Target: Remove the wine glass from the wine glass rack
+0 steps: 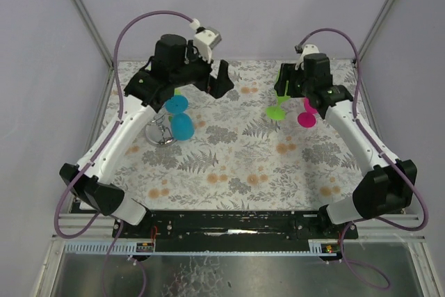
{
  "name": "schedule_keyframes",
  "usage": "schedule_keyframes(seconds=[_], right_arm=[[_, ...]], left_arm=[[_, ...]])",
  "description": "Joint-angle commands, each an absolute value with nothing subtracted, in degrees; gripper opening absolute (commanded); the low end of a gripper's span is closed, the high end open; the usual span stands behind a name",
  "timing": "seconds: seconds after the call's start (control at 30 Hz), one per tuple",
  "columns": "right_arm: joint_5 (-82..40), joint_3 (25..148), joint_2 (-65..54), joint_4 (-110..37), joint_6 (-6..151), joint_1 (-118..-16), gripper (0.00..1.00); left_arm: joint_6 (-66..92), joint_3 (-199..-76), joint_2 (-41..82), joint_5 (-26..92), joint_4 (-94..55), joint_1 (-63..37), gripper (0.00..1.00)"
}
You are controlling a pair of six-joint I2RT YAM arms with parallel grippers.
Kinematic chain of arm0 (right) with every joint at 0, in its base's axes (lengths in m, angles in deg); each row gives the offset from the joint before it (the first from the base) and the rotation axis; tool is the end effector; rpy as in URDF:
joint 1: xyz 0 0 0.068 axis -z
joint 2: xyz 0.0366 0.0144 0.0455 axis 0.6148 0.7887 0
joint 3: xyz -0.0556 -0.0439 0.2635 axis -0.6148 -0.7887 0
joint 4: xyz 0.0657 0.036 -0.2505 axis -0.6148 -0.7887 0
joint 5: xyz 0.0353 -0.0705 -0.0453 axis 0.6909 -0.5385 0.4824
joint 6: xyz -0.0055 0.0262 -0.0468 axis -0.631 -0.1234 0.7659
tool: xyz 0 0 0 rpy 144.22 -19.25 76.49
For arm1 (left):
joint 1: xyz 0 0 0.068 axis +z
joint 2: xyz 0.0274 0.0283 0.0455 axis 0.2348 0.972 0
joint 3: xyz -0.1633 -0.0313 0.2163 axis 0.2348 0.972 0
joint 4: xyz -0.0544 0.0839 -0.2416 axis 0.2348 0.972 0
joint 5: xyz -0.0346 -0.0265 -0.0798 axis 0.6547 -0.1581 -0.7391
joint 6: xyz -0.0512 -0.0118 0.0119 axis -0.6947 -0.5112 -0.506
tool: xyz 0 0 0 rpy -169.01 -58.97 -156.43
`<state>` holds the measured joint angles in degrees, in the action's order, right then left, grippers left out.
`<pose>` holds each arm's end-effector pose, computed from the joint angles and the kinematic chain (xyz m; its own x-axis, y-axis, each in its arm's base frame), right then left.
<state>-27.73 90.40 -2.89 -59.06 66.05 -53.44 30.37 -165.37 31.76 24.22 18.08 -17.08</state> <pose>0.3236 0.0905 0.3702 -0.4910 0.1044 -0.8649 -0.1777 0.9599 0.2167 0.2787 -0.1773 0.4506 -0.2483 0.2612 -0.9328 0.7509 0.6603 -0.0150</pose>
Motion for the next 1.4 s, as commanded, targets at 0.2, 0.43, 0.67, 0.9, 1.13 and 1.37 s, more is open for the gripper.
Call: schedule_keyframes(seconds=[0.2, 0.43, 0.67, 0.9, 1.13, 1.37], right_arm=[[-39.8, 71.8, -3.5, -23.6, 69.7, -55.8, 0.64], [-41.7, 69.8, 0.5, -19.1, 72.0, -56.0, 0.64], [-42.1, 66.0, 2.7, -14.3, 75.4, -56.0, 0.65], [-41.5, 60.2, 2.5, -8.0, 76.7, -56.0, 0.66], [-40.6, 55.6, 1.4, -2.5, 76.8, -56.0, 0.75], [-40.5, 56.7, -0.4, -4.0, 77.3, -56.0, 0.99]], left_arm=[[5.9, -166.0, 29.7, -0.3, 17.6, -2.5, 1.00], [6.5, -163.9, 27.2, -1.0, 18.3, -1.4, 1.00], [6.0, -163.1, 26.2, -1.6, 18.3, -0.5, 1.00], [6.2, -162.6, 25.6, -1.8, 18.3, -0.1, 1.00], [6.6, -162.5, 25.6, -2.3, 18.8, -0.1, 1.00], [6.6, -161.9, 25.7, -2.9, 18.8, 0.0, 1.00]])
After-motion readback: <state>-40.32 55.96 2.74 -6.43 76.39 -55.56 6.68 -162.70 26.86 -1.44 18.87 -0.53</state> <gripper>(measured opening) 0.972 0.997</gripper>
